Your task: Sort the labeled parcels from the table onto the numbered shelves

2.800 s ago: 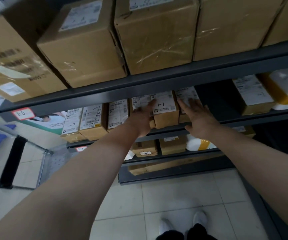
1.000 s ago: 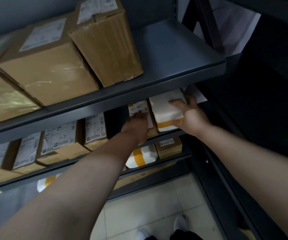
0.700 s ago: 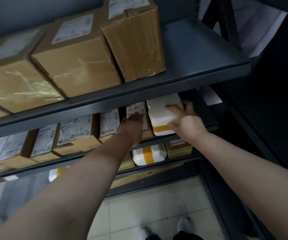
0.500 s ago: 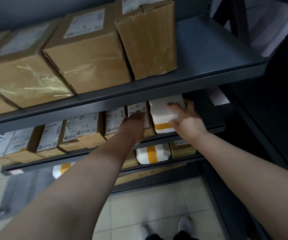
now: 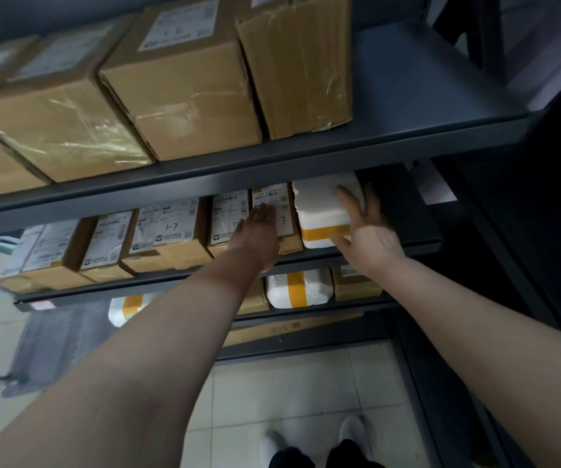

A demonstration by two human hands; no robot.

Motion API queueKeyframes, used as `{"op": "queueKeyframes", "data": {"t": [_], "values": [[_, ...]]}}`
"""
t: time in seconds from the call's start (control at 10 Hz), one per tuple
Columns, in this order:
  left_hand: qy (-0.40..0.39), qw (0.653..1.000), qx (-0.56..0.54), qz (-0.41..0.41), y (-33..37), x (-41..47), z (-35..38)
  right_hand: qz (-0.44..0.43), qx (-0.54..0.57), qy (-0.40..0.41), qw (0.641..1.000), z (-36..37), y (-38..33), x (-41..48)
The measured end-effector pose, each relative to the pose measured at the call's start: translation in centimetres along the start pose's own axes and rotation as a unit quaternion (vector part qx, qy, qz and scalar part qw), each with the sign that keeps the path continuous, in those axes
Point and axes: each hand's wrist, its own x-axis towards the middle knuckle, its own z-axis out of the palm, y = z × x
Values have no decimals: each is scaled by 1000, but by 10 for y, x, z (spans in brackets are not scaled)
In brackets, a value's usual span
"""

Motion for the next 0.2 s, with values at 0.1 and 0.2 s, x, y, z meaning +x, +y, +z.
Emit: {"op": "queueKeyframes", "data": {"t": [0.1,0.2], "values": [[16,1000,7,4,-3,-10,0,10,-32,22,999,3,1,-15],[23,999,23,41,-5,-22,-2,15,-74,51,996,7,-3,-33]]}}
